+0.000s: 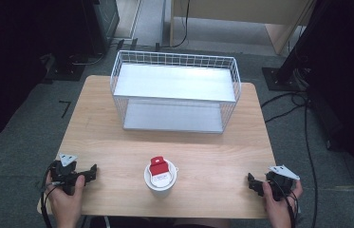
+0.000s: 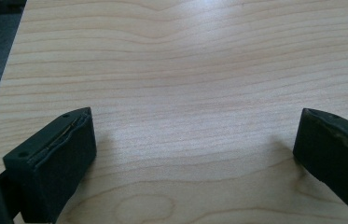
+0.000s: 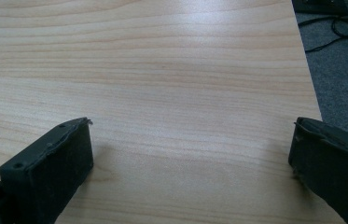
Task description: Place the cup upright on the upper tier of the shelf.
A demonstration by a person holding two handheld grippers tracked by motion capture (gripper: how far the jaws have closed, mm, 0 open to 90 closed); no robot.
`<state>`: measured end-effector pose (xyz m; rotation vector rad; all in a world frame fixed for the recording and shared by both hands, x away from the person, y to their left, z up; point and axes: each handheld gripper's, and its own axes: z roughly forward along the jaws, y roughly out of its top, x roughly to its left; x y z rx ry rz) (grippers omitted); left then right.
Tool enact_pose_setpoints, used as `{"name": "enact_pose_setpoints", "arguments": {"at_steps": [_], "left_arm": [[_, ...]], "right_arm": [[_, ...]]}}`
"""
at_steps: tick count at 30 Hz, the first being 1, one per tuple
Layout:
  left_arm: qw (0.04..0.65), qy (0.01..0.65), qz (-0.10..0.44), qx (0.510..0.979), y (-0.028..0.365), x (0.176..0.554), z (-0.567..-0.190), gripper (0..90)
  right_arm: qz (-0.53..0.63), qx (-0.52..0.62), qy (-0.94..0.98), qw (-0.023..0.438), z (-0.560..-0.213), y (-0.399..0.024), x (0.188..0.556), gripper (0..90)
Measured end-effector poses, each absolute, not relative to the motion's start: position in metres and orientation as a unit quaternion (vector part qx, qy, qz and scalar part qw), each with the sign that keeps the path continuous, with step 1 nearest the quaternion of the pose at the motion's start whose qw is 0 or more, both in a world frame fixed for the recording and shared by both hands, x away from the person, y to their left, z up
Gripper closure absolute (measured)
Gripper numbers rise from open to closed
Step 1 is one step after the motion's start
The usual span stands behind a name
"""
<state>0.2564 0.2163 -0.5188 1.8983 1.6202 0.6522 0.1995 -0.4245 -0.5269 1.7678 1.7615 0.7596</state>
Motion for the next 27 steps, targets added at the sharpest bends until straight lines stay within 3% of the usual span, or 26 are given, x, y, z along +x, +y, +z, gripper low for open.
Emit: {"name": "enact_pose_setpoints", "arguments": {"at_steps": [14,27], "left_arm": [[0.277,0.605,0.244,0.706,0.213,0.258,-0.519,0.0],[0.276,0.605,0.245,0.706,0.213,0.258,-0.519,0.0]], "right_arm": [[0.300,0.637,0.653,0.279,-0.518,-0.404,0.194,0.0],[0.355,0.596,0.672,0.259,-0.502,-0.355,0.196,0.0]]}}
